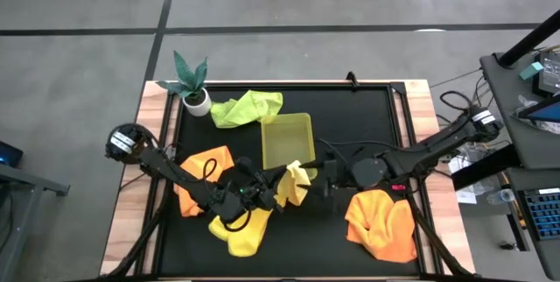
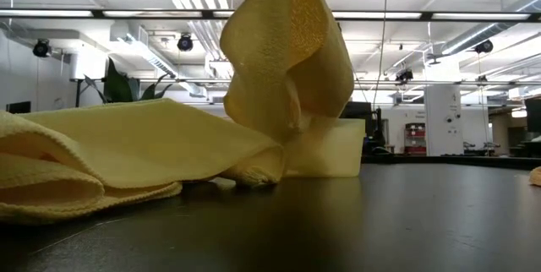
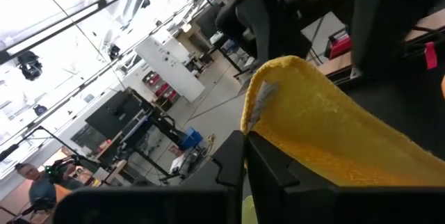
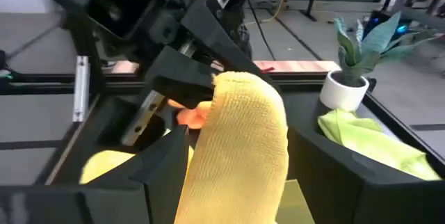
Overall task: Fold microfiber towels
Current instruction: Fold the top yellow microfiber cloth
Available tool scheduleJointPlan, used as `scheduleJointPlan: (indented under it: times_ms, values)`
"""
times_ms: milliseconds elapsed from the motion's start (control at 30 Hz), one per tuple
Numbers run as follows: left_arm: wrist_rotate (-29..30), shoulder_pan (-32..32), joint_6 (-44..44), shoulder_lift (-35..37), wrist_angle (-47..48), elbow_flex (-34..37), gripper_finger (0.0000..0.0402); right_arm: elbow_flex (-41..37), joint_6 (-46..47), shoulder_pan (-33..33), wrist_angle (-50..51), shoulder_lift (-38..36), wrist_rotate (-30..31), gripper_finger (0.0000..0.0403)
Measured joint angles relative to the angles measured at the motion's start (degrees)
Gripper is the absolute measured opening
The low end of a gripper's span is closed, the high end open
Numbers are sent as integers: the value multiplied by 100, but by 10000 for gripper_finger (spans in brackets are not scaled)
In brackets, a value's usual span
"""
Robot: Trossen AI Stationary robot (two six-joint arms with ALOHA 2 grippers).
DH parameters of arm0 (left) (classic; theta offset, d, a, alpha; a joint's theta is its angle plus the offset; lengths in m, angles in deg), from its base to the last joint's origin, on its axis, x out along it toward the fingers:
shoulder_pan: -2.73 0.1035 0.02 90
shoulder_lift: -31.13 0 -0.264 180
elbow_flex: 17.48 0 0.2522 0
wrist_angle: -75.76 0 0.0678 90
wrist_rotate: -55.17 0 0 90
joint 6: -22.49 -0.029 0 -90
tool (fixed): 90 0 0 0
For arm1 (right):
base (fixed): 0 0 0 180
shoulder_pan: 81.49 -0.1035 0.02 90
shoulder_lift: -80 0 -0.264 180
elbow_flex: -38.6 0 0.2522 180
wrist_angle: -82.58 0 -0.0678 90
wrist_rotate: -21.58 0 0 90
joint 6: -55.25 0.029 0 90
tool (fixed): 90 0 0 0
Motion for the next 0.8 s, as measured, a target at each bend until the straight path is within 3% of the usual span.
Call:
scheduleJointPlan:
  times_ms: [200, 333, 467, 600, 800]
  values:
    - [-16, 0, 0, 0, 0, 0, 0, 394, -64, 7, -8, 427, 138, 233]
    - [-17, -2, 0, 0, 2, -2, 0, 743, -176, 17, 451, 749, 752, 222]
    - [-20, -39, -1, 0, 0, -3, 0, 1185, -212, 15, 1295, 924, 1149, 155]
    - [-26, -53, 116, 3, 0, -9, 0, 1376, -402, -16, 1567, 946, 1147, 37]
    - [-50, -169, 126, 128, 7, -9, 36, 1391, -521, -74, 1650, 748, 1141, 9]
